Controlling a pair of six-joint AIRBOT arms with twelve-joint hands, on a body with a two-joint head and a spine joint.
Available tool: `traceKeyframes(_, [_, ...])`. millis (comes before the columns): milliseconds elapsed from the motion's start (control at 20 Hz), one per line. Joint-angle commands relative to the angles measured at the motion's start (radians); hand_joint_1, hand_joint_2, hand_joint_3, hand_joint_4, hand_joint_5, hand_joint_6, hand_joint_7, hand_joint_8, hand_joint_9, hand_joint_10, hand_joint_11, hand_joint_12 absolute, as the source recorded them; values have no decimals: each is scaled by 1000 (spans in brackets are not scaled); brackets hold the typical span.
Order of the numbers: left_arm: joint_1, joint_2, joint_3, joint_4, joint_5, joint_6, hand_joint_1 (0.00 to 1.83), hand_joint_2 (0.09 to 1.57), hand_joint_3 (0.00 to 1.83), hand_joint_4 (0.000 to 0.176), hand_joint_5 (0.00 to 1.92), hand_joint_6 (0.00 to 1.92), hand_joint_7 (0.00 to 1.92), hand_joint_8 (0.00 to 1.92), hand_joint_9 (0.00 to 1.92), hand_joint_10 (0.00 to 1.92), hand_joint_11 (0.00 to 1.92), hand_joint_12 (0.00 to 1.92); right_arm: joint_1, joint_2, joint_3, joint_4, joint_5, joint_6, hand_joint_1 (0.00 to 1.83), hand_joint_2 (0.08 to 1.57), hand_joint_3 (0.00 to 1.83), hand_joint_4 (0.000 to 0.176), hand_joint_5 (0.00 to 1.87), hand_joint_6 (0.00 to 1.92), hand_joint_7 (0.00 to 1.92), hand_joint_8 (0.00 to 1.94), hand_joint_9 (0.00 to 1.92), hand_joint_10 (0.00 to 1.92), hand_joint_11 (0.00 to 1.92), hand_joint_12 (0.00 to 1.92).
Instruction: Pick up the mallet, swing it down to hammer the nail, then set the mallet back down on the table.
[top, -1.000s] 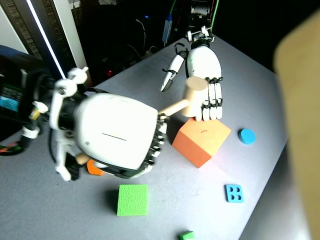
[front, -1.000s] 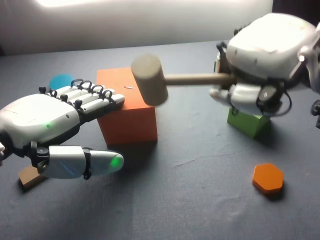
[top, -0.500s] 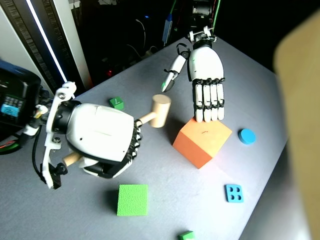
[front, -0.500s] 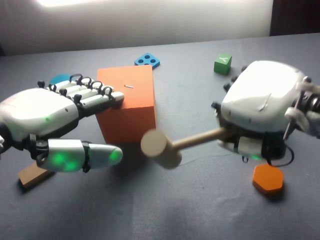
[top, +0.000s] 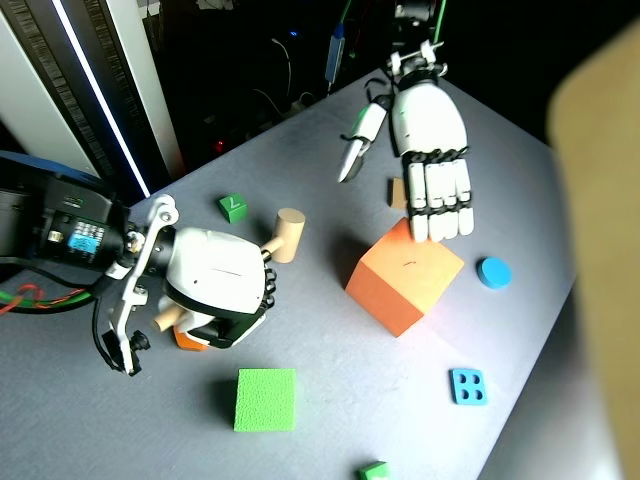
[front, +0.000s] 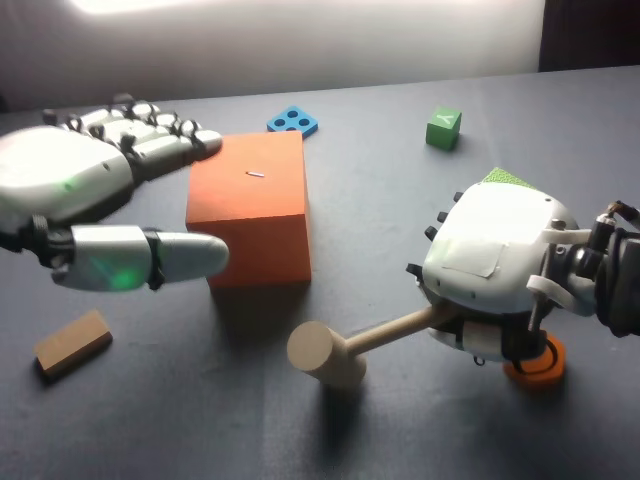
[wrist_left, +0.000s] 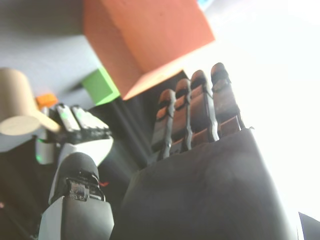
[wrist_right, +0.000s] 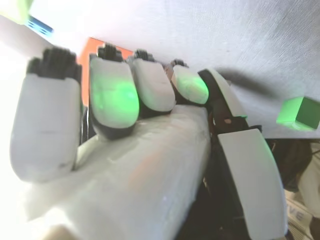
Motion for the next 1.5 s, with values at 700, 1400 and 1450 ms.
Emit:
traceKeyframes(700, [-134, 79, -42, 156, 6, -66, 0, 1110, 0, 0, 101, 10, 85, 9, 72, 8, 21, 66, -3, -87, 20, -29, 127, 62, 531, 1114, 0, 0, 549, 434, 497, 787, 468, 922, 315, 1193])
traceKeyframes(1400, [-151, 87, -51, 160, 8, -77, 0, 1099, 0, 0, 75, 2, 62, 2, 56, 2, 9, 71, 150, 116, -75, -33, 60, 258, 474, 918, 0, 0, 291, 2, 354, 0, 365, 28, 0, 917])
traceKeyframes(1450, [-152, 87, -50, 160, 8, -82, 0, 1098, 0, 0, 69, 0, 59, 1, 55, 1, 5, 70, 169, 138, -84, -33, 43, 285, 481, 902, 0, 0, 273, 0, 330, 0, 349, 18, 0, 895])
